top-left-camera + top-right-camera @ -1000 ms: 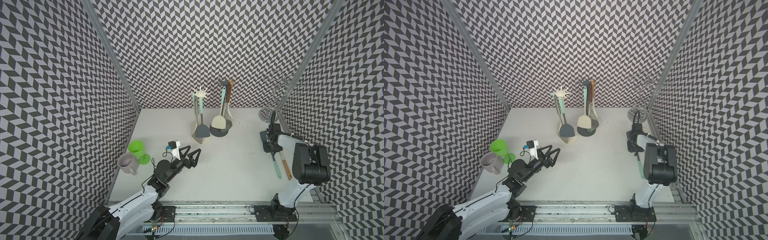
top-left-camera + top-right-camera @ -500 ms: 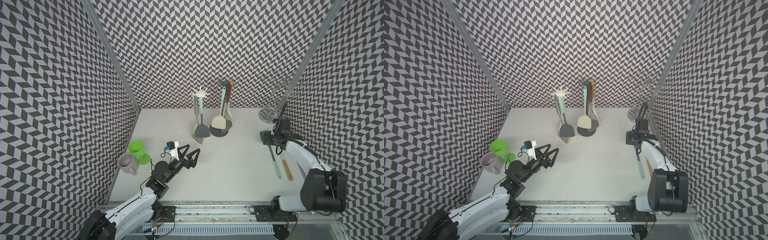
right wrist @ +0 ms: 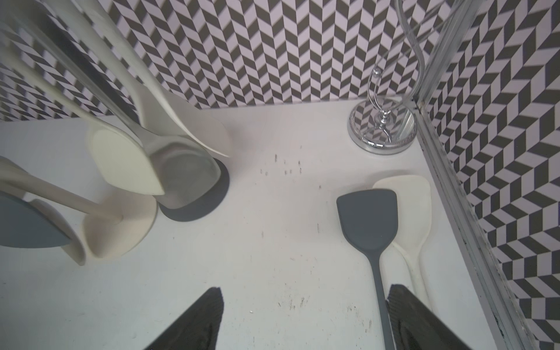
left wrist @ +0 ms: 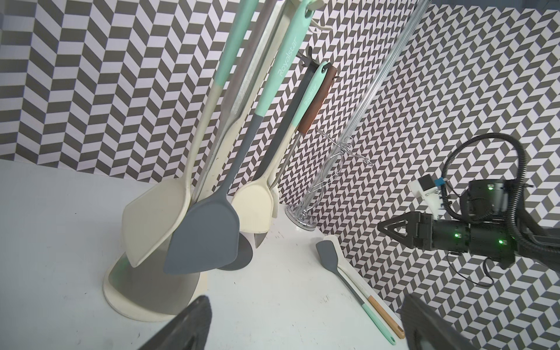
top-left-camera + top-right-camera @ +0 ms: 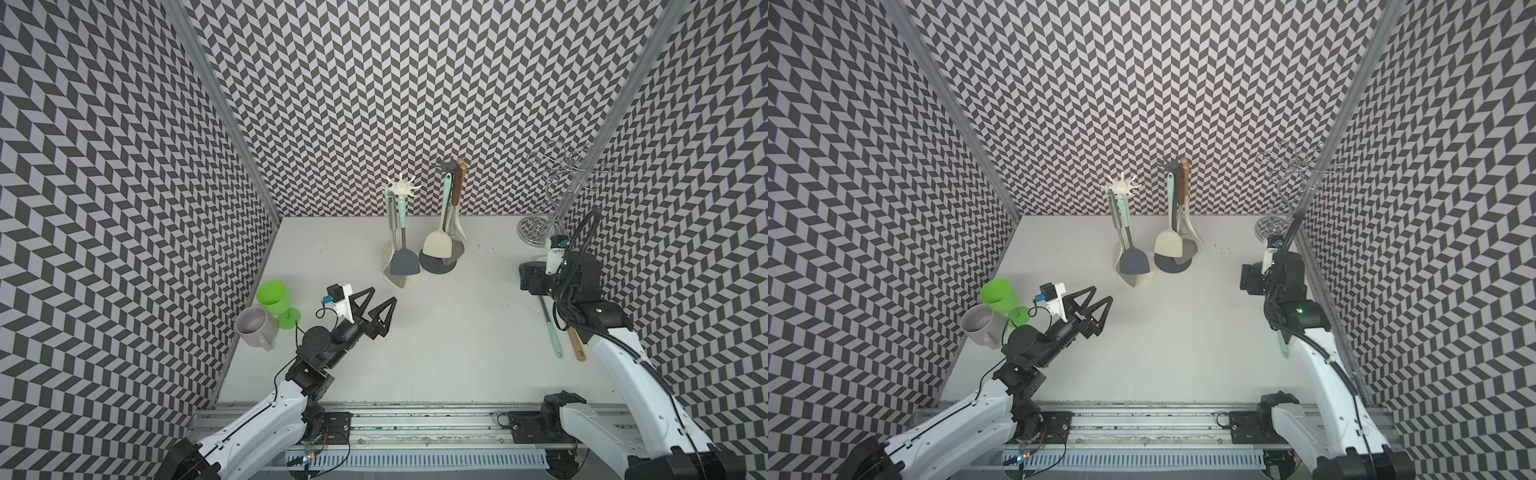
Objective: Take the spatula off the kitchen utensil rack
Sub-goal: Place the spatula at the center of the board, then take off the spatula from the rack.
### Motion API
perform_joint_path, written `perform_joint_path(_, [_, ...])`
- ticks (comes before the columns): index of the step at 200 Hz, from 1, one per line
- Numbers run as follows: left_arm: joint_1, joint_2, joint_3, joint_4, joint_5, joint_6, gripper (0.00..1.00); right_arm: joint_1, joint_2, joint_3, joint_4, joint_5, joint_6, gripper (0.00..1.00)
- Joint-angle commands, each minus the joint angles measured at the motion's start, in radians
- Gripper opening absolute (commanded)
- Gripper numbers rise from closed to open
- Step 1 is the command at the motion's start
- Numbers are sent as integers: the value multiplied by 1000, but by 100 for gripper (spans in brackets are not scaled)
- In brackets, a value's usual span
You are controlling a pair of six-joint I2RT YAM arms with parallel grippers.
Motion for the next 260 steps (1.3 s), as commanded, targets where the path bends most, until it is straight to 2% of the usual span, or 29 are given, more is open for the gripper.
perform_joint_path(1, [-5,-30,-2,-20,-18,17,99,15,-64,-40,74,19,381,100])
perform_joint_path(40, [-7,-64,-13,-19,-26,18,99,15,-196,-226,323,-332,571,100])
perform_joint_path(78, [-9,-10,-12,-8,-49,38,99,18,-222,-372,543,-467,709,100])
perform_joint_path(132, [-9,118,14,25,-30,52,99,18,-159,-498,822,-633,876,100])
perform_joint_path(150, [-9,138,19,29,-26,58,99,18,-144,-555,976,-704,829,100])
perform_joint_path(176, [-8,167,35,17,-32,63,99,18,-152,-615,1077,-688,757,100])
perform_joint_path(206, [-7,201,49,10,-34,66,99,23,-144,-629,1058,-710,634,99])
perform_joint_path(230, [-7,234,59,13,-28,63,99,60,-123,-691,1134,-724,594,98])
perform_joint_path(260, [-7,268,72,10,-24,60,99,148,-118,-684,1093,-647,489,97])
